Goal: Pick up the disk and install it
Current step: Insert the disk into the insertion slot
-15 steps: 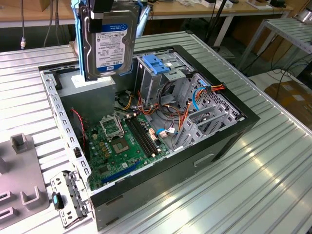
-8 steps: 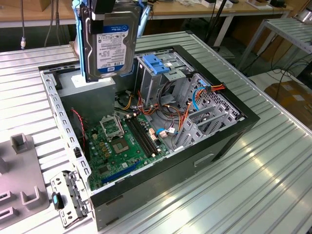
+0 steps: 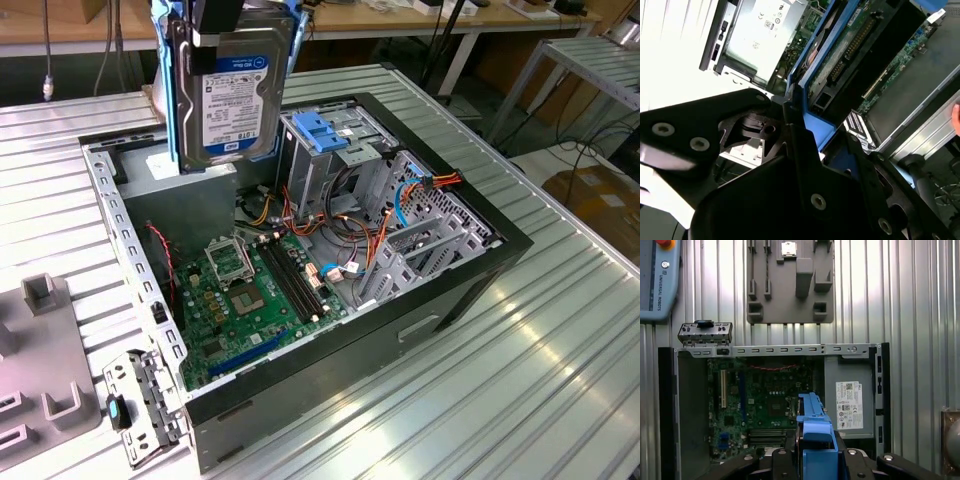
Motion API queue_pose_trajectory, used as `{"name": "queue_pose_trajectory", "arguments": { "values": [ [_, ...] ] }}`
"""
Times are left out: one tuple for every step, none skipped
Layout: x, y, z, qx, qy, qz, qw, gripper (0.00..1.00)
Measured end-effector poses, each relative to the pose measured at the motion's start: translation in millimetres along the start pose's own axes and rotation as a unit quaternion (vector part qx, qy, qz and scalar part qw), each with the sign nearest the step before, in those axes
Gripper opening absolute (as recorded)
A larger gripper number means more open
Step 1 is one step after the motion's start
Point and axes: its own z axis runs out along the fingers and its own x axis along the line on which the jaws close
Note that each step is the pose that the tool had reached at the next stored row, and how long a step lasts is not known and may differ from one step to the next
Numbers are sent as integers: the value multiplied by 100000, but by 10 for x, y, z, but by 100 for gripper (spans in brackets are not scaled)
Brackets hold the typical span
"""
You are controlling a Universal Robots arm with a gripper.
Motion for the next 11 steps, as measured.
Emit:
{"name": "queue_pose_trajectory", "arguments": {
  "values": [
    [94, -4, 1, 1, 0, 2, 100000, 37],
    [174, -9, 2, -1, 0, 1, 100000, 37],
    [212, -14, 3, -1, 0, 0, 100000, 37],
    [312, -34, 5, 0, 0, -1, 100000, 37],
    [323, -36, 5, -2, 5, 1, 100000, 37],
    [334, -37, 5, -3, 4, -1, 100000, 37],
    [349, -38, 5, -1, 1, 2, 100000, 37],
    [364, -40, 5, -1, 3, 1, 100000, 37],
    [382, -41, 6, 3, -4, 2, 100000, 37],
    [399, -43, 6, 1, -3, -1, 100000, 37],
    [416, -44, 6, 1, -4, -3, 100000, 37]
  ]
}}
